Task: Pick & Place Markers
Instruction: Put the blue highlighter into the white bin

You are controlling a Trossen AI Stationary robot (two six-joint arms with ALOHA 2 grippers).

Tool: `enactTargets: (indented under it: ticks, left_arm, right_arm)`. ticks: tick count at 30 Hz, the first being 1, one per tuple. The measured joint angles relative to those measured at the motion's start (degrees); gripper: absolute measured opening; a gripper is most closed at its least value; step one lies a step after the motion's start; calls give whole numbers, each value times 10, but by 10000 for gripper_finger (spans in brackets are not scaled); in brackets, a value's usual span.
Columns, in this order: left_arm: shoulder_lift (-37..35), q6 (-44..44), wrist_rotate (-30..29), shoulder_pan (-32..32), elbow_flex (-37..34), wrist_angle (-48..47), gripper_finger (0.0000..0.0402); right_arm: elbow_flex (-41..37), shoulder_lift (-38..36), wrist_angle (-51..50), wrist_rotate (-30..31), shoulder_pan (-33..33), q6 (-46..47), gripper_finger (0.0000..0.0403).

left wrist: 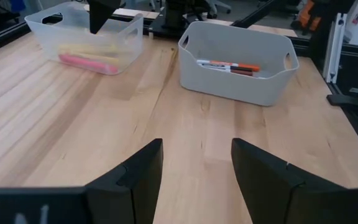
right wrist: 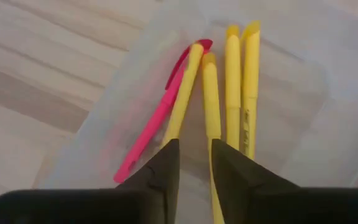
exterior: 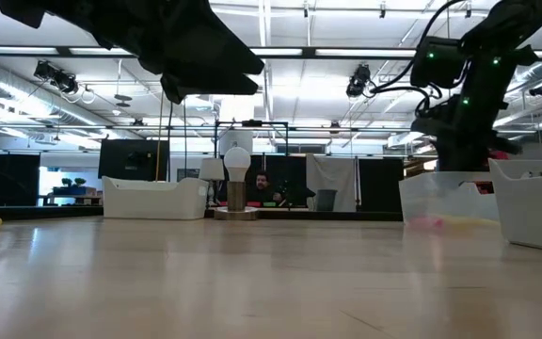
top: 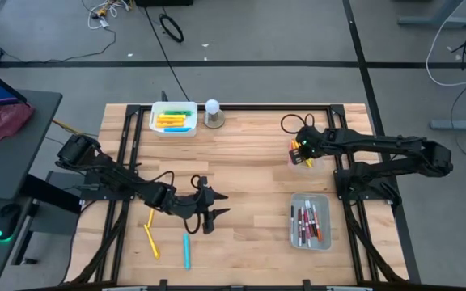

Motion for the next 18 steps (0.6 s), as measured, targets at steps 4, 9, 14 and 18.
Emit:
enactTargets:
  ticks: [4, 9, 14, 18]
  left_arm:
    - [0, 0, 0, -3, 0, 1, 197]
    - [-2, 0, 0, -17, 17, -18, 197]
    - [-17, -37, -4, -37, 104, -232, 197]
    - [-17, -151, -4, -58, 183, -462, 197]
  right_arm:
    - [3, -8, 1, -1, 7, -44, 119]
    - [27, -56, 1, -14, 48, -64, 137]
    - [45, -116, 27, 27, 122, -60, 138]
    - [45, -137, 119, 55, 209, -73, 130]
